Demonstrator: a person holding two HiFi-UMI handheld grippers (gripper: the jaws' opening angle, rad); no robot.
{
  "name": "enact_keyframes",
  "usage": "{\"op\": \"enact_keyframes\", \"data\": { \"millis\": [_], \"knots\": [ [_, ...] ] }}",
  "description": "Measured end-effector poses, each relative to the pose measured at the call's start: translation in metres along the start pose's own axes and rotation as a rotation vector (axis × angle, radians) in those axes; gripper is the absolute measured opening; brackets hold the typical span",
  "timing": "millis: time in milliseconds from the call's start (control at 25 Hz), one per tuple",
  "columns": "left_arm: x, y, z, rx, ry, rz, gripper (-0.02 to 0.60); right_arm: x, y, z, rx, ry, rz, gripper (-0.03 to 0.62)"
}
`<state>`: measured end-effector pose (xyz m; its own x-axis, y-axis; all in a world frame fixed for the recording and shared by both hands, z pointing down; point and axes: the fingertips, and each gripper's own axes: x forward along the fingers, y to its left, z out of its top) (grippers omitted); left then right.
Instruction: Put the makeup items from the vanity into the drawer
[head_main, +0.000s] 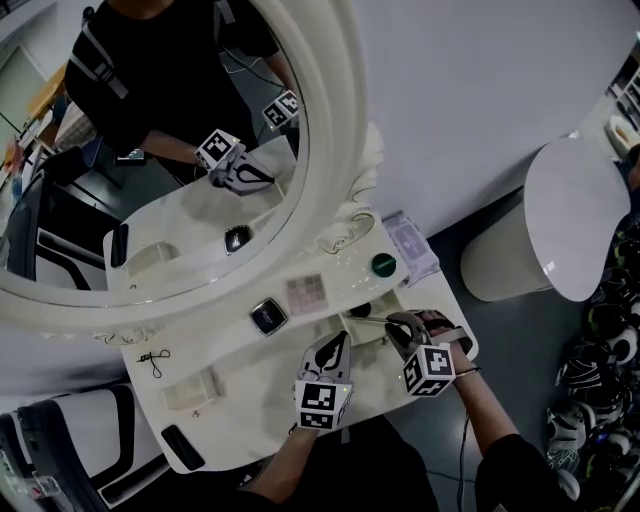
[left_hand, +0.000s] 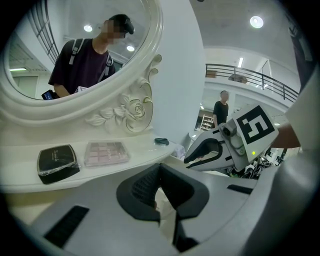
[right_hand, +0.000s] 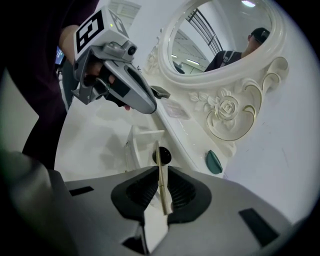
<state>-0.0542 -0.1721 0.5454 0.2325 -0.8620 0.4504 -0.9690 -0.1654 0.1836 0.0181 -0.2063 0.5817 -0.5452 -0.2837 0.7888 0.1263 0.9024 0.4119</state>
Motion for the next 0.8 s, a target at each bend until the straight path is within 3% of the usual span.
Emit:
{"op": "enact_keyframes", "data": {
  "millis": [280,800],
  "knots": [
    [-0.001,0.001,0.002,0.002,-0.002,0.012,0.015,-0.009,-0.010,0.002,0.091,-0.055,-0.057,0.063],
    [-0.025,-0.019,0.027,0.040,-0.046,-0.006,0.015,-0.051,-0.005,0.030,0.438,-0.263,-0.144,0.023]
  ]
}}
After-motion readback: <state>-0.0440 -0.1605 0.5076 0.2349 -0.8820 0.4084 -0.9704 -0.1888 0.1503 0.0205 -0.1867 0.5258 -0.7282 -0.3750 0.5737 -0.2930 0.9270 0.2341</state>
